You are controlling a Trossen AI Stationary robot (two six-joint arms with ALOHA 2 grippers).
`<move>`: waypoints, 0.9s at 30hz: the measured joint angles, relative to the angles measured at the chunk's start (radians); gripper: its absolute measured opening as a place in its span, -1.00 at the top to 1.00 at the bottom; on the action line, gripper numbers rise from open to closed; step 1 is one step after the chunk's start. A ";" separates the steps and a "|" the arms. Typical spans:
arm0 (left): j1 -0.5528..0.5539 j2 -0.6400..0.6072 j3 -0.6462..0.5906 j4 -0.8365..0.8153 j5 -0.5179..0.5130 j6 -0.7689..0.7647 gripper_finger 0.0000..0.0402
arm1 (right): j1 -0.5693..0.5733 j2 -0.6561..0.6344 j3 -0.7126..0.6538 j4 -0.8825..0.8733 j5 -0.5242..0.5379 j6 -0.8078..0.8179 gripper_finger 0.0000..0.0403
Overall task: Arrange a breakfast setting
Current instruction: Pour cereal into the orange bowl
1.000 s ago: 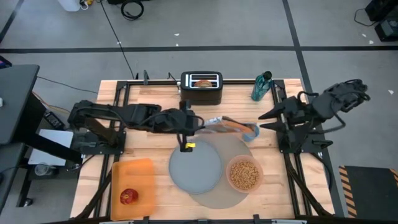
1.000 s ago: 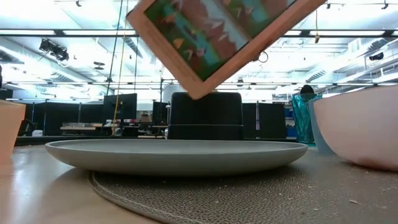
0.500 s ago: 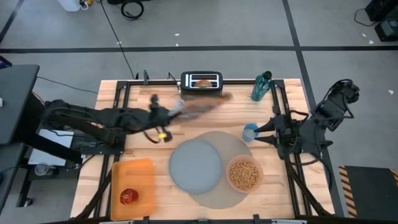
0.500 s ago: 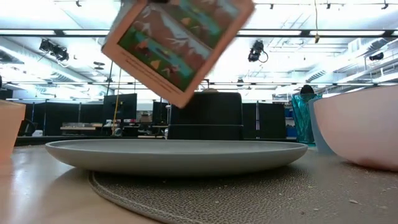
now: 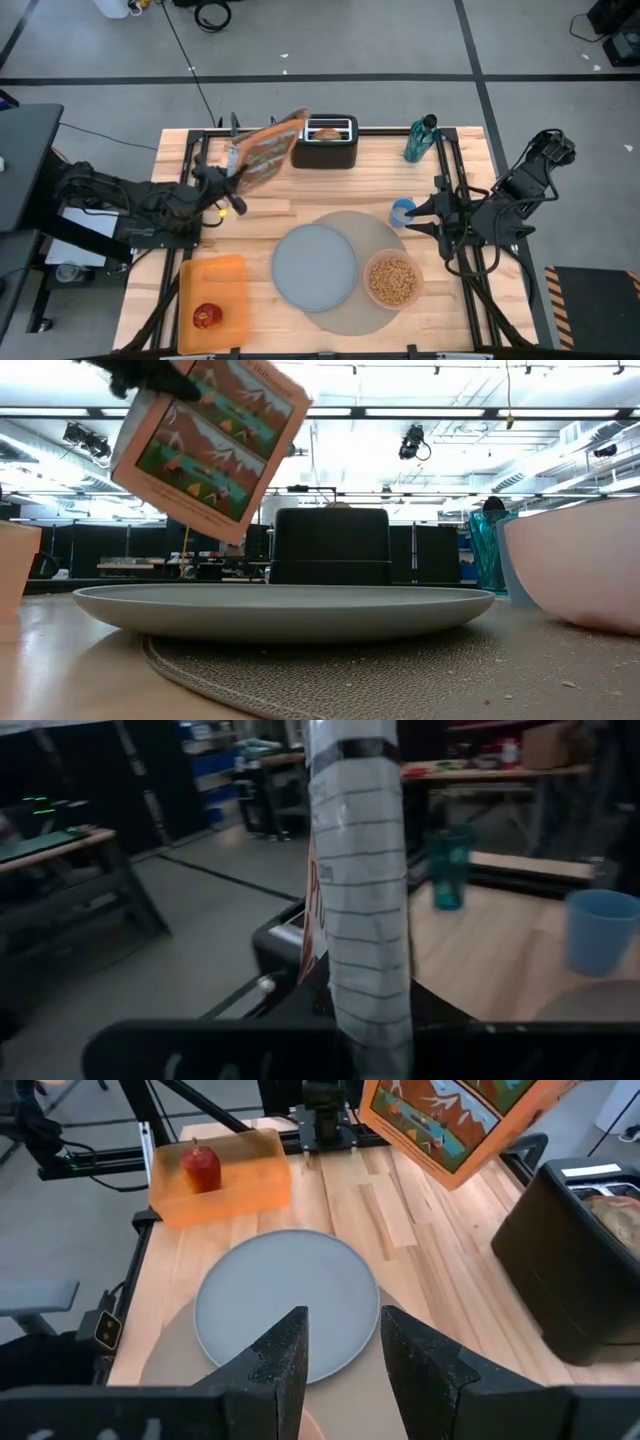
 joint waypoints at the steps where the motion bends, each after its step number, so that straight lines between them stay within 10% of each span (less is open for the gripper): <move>1: -0.003 -0.017 -0.018 0.004 -0.024 -0.010 0.93 | 0.000 0.000 -0.002 0.000 0.001 0.002 0.33; 10: 0.019 -0.114 -0.178 0.006 -0.243 -0.051 0.93 | 0.000 0.000 -0.057 0.084 0.012 -0.028 0.33; 27: 0.331 -0.390 -0.474 0.249 -0.200 0.050 0.94 | -0.001 0.000 -0.145 0.182 0.027 -0.082 0.33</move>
